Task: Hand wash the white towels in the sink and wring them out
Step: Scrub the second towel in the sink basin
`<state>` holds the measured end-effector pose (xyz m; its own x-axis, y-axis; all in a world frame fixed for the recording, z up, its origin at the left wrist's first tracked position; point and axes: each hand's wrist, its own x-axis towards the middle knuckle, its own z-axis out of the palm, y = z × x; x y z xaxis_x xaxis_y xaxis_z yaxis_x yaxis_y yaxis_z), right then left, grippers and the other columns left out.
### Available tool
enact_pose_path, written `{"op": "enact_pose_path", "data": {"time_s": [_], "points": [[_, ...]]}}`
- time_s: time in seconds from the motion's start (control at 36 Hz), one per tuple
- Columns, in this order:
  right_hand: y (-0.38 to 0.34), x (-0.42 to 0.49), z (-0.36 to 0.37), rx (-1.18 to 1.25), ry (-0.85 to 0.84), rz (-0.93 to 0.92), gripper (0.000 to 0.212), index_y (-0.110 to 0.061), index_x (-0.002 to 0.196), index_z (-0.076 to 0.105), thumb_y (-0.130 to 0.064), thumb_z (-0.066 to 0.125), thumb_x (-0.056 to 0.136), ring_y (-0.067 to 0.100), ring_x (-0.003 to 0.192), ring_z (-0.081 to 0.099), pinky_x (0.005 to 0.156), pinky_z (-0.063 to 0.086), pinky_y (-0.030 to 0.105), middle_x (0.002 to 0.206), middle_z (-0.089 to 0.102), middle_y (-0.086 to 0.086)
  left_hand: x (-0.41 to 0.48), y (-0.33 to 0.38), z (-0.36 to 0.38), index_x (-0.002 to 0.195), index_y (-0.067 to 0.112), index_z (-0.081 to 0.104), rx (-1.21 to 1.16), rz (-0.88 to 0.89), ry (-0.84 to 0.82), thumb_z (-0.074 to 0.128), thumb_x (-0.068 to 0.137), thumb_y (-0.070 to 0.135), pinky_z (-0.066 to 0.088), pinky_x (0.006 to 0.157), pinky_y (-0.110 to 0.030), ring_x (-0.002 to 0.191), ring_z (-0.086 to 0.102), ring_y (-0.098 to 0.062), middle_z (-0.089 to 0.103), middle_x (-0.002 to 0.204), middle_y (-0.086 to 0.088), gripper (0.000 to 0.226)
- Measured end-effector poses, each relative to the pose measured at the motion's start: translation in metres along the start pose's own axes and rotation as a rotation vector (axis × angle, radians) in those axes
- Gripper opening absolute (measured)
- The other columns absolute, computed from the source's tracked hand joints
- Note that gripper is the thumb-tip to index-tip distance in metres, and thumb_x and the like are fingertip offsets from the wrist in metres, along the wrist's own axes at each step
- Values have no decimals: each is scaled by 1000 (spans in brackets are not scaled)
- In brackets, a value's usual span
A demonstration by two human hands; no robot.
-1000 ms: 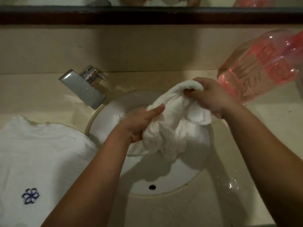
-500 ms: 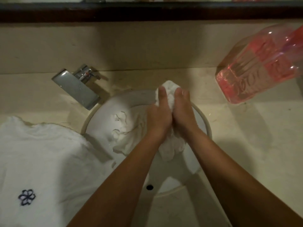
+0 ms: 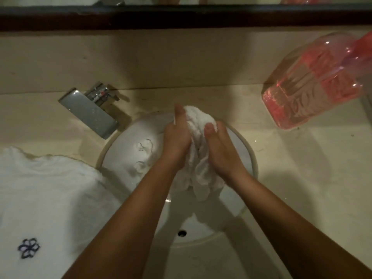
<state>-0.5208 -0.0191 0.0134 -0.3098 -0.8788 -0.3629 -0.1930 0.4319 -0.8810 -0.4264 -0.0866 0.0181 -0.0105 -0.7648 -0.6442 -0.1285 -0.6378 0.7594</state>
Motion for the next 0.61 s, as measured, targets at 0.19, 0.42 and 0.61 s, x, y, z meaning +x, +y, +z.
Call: {"op": "enact_pose_path", "data": {"time_s": [0.19, 0.42, 0.61], "points": [[-2, 16, -12, -290, 251, -83, 34, -18, 127, 65, -43, 51, 108, 27, 122, 51, 107, 40, 41, 130, 55, 12, -1, -11, -10, 140, 22, 65, -142, -115, -4, 35, 71, 97, 53, 109, -48, 115, 71, -27, 75, 125, -6, 107], [5, 0, -2, 29, -14, -11, 80, -28, 152, 53, -78, 58, 90, 8, 127, 63, 111, 51, 40, 140, 65, -9, -10, -9, -19, 121, 8, 72, -311, -89, -305, 6, 103, 72, 50, 112, -40, 122, 69, -28, 74, 127, -20, 94], [-3, 15, -27, 256, -68, 65, 20, -20, 112, 74, -26, 55, 111, 16, 92, 75, 77, 58, 26, 100, 80, -3, 0, 11, -50, 96, 23, 84, 339, 467, -163, 16, 107, 66, 52, 85, -33, 90, 71, -4, 79, 93, 4, 81]]}}
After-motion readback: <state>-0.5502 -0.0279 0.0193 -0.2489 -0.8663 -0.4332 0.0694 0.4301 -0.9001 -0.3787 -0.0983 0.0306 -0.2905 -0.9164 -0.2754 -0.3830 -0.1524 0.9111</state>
